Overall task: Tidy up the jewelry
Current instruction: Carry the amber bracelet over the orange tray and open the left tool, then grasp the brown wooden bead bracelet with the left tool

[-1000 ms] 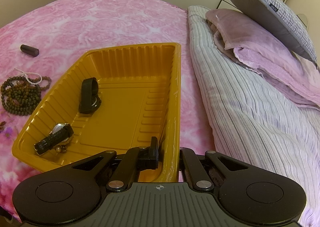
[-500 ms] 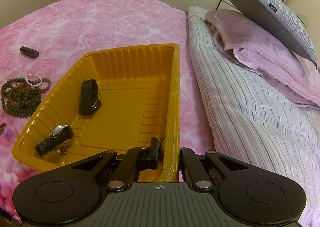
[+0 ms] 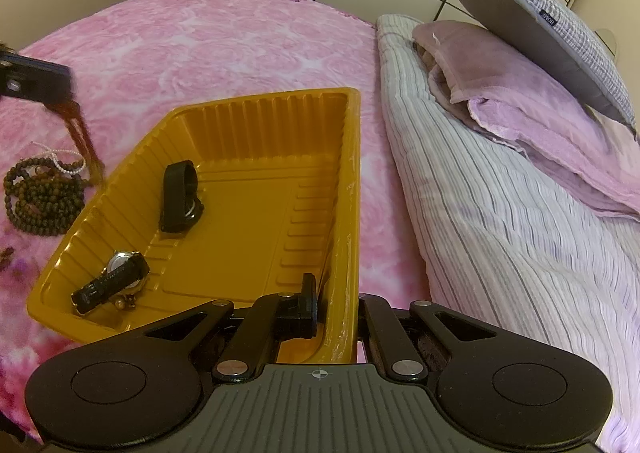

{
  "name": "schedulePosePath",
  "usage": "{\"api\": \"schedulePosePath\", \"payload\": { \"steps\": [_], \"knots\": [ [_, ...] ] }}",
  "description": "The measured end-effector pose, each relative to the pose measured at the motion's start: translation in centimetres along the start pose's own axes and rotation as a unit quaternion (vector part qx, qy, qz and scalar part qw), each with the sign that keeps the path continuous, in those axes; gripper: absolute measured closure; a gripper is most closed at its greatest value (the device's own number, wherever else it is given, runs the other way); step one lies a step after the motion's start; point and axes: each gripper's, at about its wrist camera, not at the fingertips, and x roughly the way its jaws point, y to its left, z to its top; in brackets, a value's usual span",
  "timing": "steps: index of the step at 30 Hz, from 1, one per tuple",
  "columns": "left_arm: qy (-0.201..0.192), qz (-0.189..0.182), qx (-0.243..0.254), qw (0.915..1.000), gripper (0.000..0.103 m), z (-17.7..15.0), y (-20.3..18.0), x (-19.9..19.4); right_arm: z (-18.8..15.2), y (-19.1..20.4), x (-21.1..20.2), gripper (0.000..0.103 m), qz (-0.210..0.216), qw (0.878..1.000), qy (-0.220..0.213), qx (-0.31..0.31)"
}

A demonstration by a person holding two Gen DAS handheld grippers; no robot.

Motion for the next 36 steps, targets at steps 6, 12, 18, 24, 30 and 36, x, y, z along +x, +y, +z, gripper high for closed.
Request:
{"api": "schedulePosePath", "payload": {
  "steps": [6,12,18,24,30,36],
  "knots": [
    [0.018,-0.012,0.003,0.9998,0.099,-0.4,-1.2,2.7,-0.1,-0.1,0.1,0.099,0.002,1.000,-0.002,0.004],
    [0.030,-0.012,-0.002,0.9995,0.099,-0.7,-1.2,4.0,-0.2,-0.1,0.1,0.099,0.003,1.000,-0.003,0.006],
    [0.034,-0.006,-0.020,0.9992,0.095,-0.7,-0.5,4.9,-0.2,-0.2,0.1,0.099,0.003,1.000,-0.003,0.008],
    [0.019,0.026,-0.040,0.9987,0.090,-0.9,2.0,2.7,-0.3,-0.2,0.1,0.099,0.002,1.000,-0.004,0.007],
    [0.011,0.106,-0.079,0.9912,0.083,-3.7,6.5,-2.1,-0.3,-0.3,0.2,0.099,0.002,1.000,-0.004,0.006],
    [0.043,0.181,-0.099,0.9776,0.083,-8.9,9.0,-6.5,-0.4,-0.1,0.1,0.099,0.001,1.000,-0.003,0.007]
  ]
}}
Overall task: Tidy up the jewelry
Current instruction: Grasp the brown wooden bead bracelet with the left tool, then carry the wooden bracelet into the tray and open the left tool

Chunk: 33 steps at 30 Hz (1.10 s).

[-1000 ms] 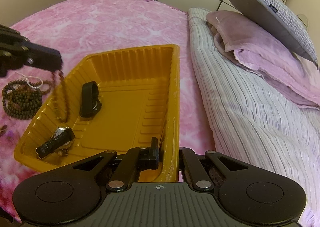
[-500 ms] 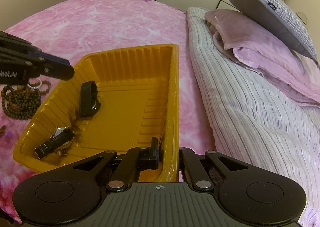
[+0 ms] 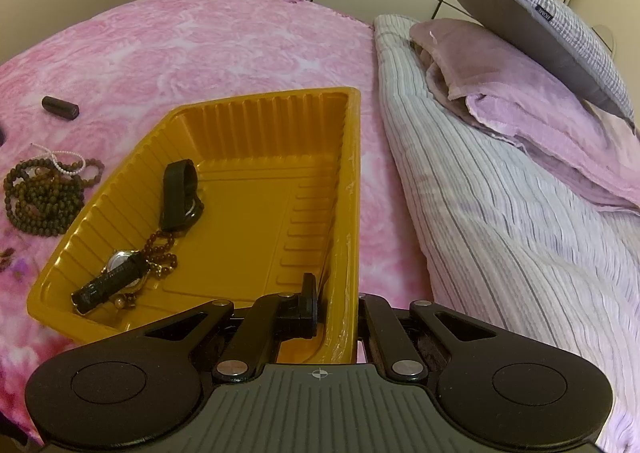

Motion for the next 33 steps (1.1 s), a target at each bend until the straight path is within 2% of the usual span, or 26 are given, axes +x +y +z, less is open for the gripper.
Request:
{"api": "schedulePosePath", "payload": {
  "steps": [8,17,22,25,27,33],
  "knots": [
    [0.028,0.064,0.003,0.9975,0.082,-4.4,2.9,-1.4,0.0,0.1,0.0,0.099,-0.003,1.000,0.003,-0.002],
    [0.031,0.066,0.021,0.9971,0.082,-4.7,2.2,0.3,0.1,0.2,-0.1,0.099,-0.004,1.000,0.005,-0.004],
    [0.050,0.066,0.032,0.9960,0.082,-4.8,2.0,1.6,0.1,0.2,-0.1,0.099,-0.004,1.000,0.005,-0.004],
    [0.057,0.065,0.035,0.9957,0.086,-5.0,2.0,2.0,0.0,0.1,0.0,0.099,-0.004,1.000,0.006,-0.003],
    [0.058,0.065,0.036,0.9955,0.094,-4.9,2.0,2.0,0.0,0.1,0.0,0.099,-0.004,1.000,0.006,-0.003],
    [0.044,0.063,0.041,0.9962,0.097,-4.2,1.6,0.7,0.0,0.1,0.0,0.099,-0.004,1.000,0.005,-0.003]
  ]
}}
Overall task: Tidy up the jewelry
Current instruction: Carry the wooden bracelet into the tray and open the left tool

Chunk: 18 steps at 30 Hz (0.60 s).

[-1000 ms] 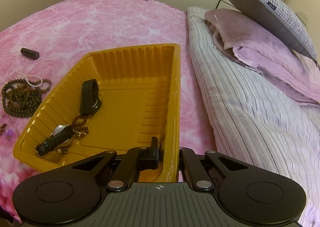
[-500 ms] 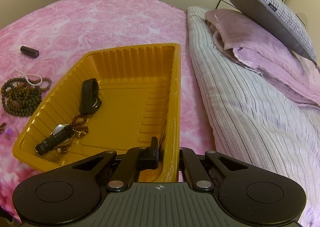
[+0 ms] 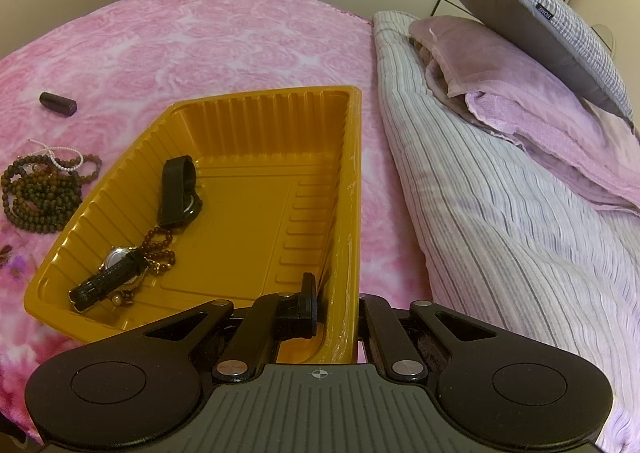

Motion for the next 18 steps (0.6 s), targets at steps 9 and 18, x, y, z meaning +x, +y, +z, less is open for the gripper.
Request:
{"api": "schedulePosePath", "payload": {
  "steps": [9,18],
  "knots": [
    [-0.034,-0.018,0.002,0.9993,0.097,2.4,-0.8,-2.0,0.0,0.0,0.0,0.099,0.000,1.000,0.000,0.001],
    [-0.062,-0.058,0.007,0.9964,0.097,4.7,-3.0,-2.8,0.0,0.0,0.0,0.099,0.000,1.000,0.000,0.000]
  ]
}}
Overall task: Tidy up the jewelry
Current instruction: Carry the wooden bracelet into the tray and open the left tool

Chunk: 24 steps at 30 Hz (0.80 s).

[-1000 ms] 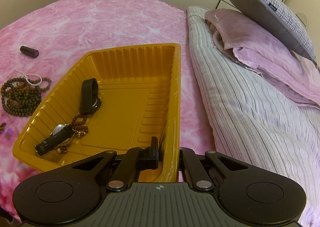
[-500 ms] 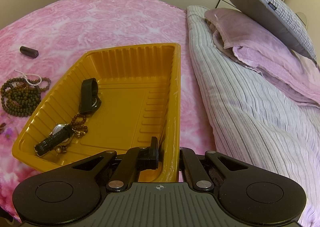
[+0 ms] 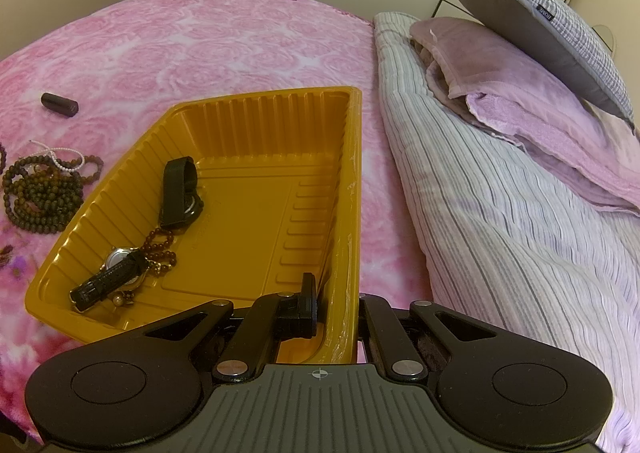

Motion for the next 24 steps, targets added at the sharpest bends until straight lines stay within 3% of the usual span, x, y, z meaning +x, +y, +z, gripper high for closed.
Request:
{"api": "schedulePosePath", "payload": {
  "steps": [7,16,24],
  "knots": [
    [-0.027,-0.073,0.013,0.9969,0.097,3.0,-3.9,0.3,0.1,0.1,0.0,0.099,0.001,1.000,0.000,-0.001],
    [-0.039,-0.153,0.043,0.9864,0.097,5.5,-9.9,2.2,0.0,0.1,0.1,0.099,0.005,1.000,-0.001,0.002],
    [-0.030,-0.185,0.062,0.9803,0.097,5.4,-13.5,3.8,-0.1,-0.1,0.2,0.099,0.008,1.000,-0.001,0.002]
  ]
}}
